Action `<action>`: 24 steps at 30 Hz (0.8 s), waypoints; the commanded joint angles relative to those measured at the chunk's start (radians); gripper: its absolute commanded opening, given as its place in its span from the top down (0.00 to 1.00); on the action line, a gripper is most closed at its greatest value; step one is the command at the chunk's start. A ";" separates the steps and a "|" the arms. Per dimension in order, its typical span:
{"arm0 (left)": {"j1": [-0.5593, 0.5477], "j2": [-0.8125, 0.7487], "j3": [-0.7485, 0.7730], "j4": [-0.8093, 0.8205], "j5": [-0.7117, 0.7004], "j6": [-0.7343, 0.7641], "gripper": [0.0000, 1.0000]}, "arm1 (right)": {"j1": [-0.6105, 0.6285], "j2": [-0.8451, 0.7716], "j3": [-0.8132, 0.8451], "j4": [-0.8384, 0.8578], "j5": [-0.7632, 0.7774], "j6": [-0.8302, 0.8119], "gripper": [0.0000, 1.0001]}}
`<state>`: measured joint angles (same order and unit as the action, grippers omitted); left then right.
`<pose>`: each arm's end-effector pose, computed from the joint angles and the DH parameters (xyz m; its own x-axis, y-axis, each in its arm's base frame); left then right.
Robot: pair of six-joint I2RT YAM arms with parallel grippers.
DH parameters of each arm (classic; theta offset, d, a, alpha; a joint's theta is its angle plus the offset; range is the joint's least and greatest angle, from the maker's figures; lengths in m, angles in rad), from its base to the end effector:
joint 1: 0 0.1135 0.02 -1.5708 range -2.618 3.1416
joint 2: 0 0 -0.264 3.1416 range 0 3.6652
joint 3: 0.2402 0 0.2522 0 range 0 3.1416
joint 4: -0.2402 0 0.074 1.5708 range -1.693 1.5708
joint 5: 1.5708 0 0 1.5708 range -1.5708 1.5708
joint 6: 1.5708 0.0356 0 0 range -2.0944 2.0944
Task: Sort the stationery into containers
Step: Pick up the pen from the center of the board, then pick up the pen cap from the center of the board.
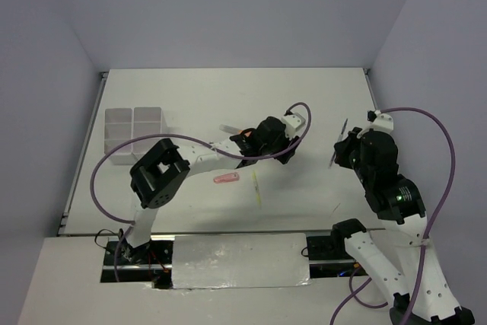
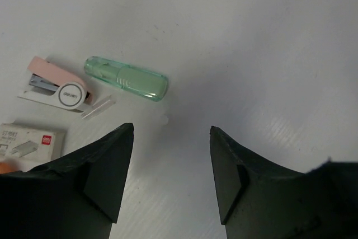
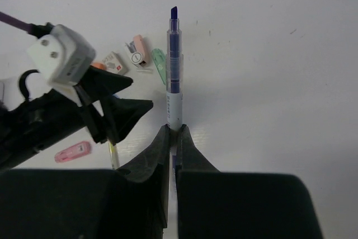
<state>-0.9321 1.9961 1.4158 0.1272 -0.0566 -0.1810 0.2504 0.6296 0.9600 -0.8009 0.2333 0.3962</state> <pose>0.2789 -0.3723 0.2219 -0.3955 0.2312 -0.8889 0.7117 0.6889 -0.1375 0.1141 0.0207 0.3559 -0.4212 0.2798 -0.8627 0.1313 0.9600 0.2473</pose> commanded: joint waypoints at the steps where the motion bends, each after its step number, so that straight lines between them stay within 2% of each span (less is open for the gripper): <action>1: -0.010 0.042 0.055 0.083 0.034 0.026 0.31 | 0.003 -0.010 0.033 0.028 0.006 -0.020 1.00; 10: -0.011 0.125 0.091 0.092 0.028 0.023 0.33 | 0.041 -0.008 0.016 0.042 0.009 -0.031 1.00; 12: -0.011 0.138 0.091 0.095 0.024 0.029 0.38 | 0.049 -0.008 0.013 0.042 0.014 -0.033 1.00; 24: -0.010 0.199 0.112 0.092 0.006 0.028 0.38 | 0.056 -0.031 0.008 0.043 0.006 -0.031 1.00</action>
<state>-0.9386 2.1715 1.4876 0.1650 -0.0479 -0.1783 0.2970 0.6022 0.9592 -0.8001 0.2321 0.3763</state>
